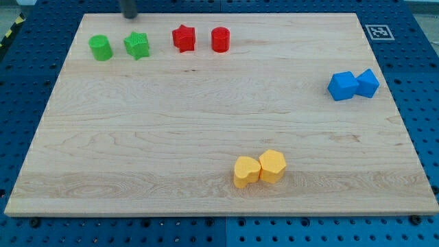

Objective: Nudge the red star down a bit

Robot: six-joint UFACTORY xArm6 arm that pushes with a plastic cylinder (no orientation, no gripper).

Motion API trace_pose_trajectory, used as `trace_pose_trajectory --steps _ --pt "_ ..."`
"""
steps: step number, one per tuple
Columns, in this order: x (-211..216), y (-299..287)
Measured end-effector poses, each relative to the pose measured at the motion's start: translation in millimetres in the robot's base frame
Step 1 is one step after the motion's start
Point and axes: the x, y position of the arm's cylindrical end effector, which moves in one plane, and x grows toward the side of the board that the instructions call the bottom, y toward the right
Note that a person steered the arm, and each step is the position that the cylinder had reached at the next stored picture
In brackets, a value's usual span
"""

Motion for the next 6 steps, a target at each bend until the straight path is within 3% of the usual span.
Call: trace_pose_trajectory --steps 1,3,6 --pt "11 56" --pt "54 57" --pt "35 75"
